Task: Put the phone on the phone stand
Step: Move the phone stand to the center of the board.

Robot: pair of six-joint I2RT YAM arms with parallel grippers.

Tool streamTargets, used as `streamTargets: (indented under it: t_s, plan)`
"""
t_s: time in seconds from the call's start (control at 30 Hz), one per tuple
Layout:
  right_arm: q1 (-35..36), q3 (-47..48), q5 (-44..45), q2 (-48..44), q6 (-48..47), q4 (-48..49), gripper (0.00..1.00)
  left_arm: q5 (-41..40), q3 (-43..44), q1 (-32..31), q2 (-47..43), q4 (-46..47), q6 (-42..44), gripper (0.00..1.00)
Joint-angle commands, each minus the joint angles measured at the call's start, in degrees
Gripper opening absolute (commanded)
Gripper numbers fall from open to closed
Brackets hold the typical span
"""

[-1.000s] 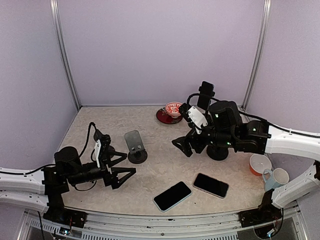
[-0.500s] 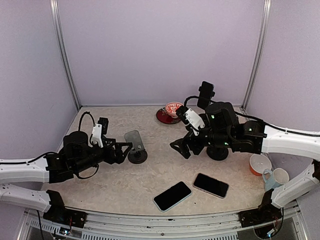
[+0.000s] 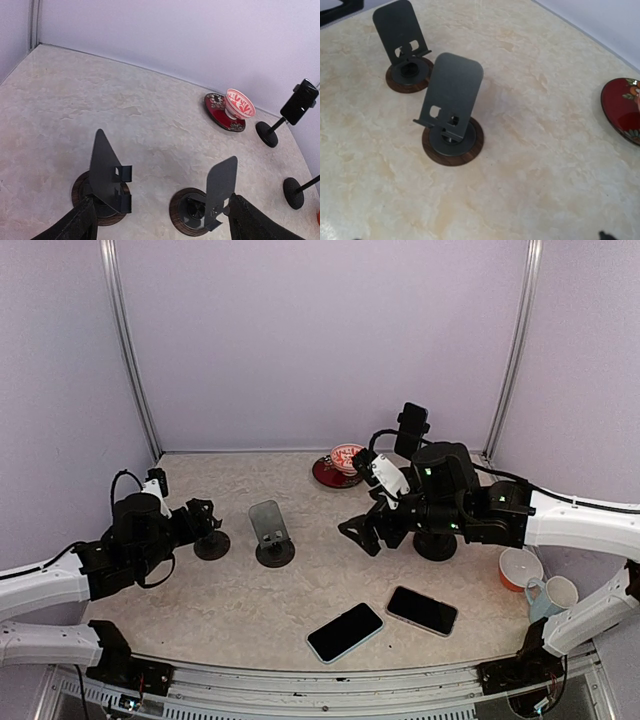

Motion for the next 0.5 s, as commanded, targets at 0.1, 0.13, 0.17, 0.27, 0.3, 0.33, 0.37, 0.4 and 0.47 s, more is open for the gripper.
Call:
streamTargets:
  t_s: [0.1,0.13,0.17,0.27,0.3,0.33,0.37,0.4,0.47]
  plan:
    - [-0.44,-0.38,-2.30,-0.96,0.07,2.45,1.00,5.73,-0.39,9.87,1.44,-1.04,-3.23,0.83]
    - [-0.40,-0.33,-2.43,-0.96,-0.07,2.36,1.00,6.77,-0.54,10.99,1.54,-0.42,-3.06,0.82]
    - [-0.39,-0.23,-2.27,-0.96,-0.20,2.27,1.00,7.86,-0.65,11.96,1.78,0.34,-2.88,0.80]
    - [-0.40,-0.59,-1.86,-1.27,-0.36,2.51,1.00,10.27,0.30,14.23,3.33,1.53,-1.70,0.70]
    - [-0.46,-0.59,-2.12,-1.45,-0.31,2.61,1.00,10.83,0.91,14.81,4.23,1.48,-1.34,0.68]
    - [-0.40,-0.63,-2.51,-1.60,-0.32,2.67,1.00,12.00,1.66,15.26,5.20,1.55,-0.72,0.67]
    - [-0.47,-0.68,-2.77,-1.77,-0.46,2.56,1.00,13.03,2.41,15.74,6.30,1.56,-0.09,0.65]
    - [-0.42,-0.68,-2.72,-1.94,-0.69,2.55,1.00,13.54,3.31,16.07,7.45,1.25,0.20,0.63]
    - [-0.40,-0.71,-2.38,-2.32,-1.22,2.42,1.00,14.19,5.28,16.42,9.45,0.16,0.68,0.61]
